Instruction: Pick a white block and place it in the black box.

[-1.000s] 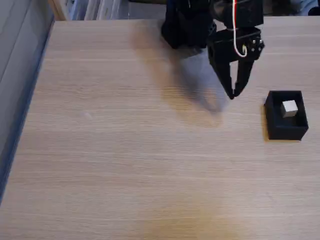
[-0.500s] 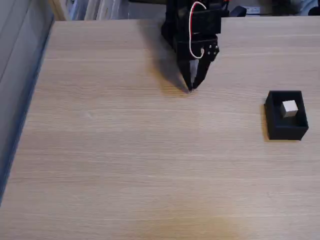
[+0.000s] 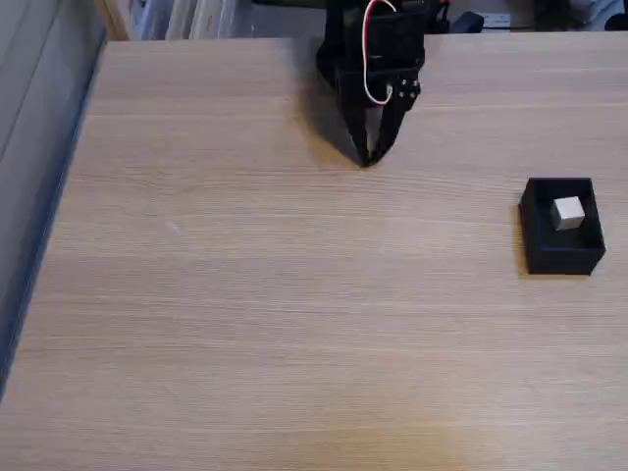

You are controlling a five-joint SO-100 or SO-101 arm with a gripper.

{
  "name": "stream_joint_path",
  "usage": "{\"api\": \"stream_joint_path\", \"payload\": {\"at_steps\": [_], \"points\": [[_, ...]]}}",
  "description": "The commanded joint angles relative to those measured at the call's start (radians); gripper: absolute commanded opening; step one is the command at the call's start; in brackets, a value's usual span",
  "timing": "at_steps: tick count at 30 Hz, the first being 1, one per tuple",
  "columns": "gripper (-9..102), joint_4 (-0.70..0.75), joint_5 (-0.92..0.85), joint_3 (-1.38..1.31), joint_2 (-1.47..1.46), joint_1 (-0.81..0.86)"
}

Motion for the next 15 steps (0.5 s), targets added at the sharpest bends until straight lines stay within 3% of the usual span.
{"api": "stream_joint_path", "payload": {"at_steps": [1, 15], "points": [[0, 0.014, 0.026, 0.012, 0.011, 0.002], [0, 0.014, 0.028, 0.014, 0.011, 0.0]]}}
